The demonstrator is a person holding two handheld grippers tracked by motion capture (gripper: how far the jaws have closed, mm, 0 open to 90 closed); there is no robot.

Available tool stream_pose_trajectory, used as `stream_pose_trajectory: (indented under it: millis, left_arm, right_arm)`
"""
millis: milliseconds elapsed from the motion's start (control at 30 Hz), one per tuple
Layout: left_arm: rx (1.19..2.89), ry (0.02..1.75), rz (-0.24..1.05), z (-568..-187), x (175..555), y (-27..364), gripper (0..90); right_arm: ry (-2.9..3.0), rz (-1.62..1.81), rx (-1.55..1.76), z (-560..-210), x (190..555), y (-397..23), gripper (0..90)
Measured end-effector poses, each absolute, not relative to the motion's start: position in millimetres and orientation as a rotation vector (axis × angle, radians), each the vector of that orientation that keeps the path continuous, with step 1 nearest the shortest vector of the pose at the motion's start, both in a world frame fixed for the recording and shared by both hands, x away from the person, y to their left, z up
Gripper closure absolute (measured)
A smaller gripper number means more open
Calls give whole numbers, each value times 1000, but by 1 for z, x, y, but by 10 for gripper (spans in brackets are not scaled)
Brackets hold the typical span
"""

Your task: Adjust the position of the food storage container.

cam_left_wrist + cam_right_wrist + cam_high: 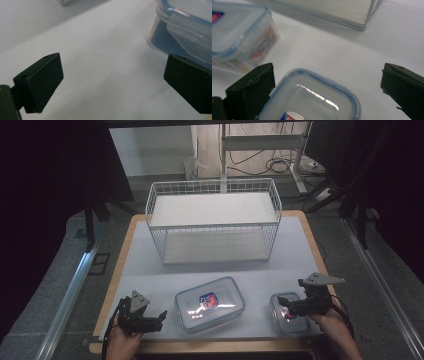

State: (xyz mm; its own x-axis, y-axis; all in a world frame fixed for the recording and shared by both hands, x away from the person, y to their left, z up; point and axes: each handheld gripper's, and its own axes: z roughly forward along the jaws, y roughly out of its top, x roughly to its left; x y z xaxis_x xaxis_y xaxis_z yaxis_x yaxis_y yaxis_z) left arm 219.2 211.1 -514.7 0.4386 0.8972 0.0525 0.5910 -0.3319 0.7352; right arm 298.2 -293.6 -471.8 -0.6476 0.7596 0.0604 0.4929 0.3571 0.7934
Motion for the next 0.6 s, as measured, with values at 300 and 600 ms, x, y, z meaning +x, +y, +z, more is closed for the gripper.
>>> stream_pose_trajectory:
  millis: [300, 600]
  left_arm:
    - [1995, 1258, 610, -512, 218, 218, 65]
    - [2035, 1205, 571, -513, 218, 203, 63]
  right_arm:
    - [2358, 1175, 1077, -477, 298, -290, 0]
    - [2373, 1162, 1056, -478, 298, -289, 68]
